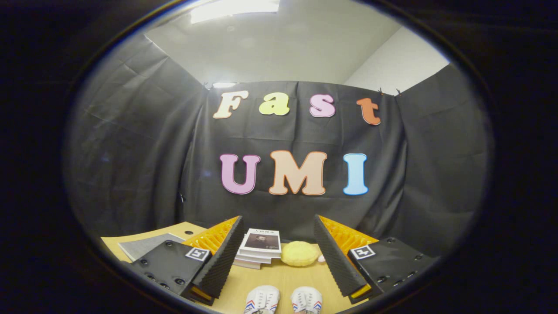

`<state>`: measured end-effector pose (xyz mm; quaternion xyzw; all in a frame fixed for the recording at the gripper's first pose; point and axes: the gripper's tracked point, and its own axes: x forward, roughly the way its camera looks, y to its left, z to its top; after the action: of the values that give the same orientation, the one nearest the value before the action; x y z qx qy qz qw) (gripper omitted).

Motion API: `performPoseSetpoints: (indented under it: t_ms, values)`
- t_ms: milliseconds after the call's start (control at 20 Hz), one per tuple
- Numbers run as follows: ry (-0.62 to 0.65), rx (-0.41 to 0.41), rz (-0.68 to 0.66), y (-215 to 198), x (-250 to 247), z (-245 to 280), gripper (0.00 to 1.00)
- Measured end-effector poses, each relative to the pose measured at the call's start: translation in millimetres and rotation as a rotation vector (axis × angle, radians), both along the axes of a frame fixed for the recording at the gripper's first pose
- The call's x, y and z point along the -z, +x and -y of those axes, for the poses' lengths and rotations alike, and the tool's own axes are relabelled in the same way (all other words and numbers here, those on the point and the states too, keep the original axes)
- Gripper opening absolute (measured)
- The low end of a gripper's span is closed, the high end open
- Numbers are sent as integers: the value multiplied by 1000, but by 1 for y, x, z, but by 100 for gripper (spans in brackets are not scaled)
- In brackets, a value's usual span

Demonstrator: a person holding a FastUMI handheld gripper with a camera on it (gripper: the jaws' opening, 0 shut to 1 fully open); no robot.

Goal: Open the storage box then place both shoes into the box .Put the left shoe in first, then the right shoe, with the right side of both shoes facing outward in a uniform manner.

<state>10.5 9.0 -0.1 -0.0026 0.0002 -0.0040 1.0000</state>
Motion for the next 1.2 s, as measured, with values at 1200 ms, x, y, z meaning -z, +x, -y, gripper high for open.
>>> performPoseSetpoints:
  t_ms: [1200]
  values:
    - [373, -347, -374, -10, 101, -84, 100]
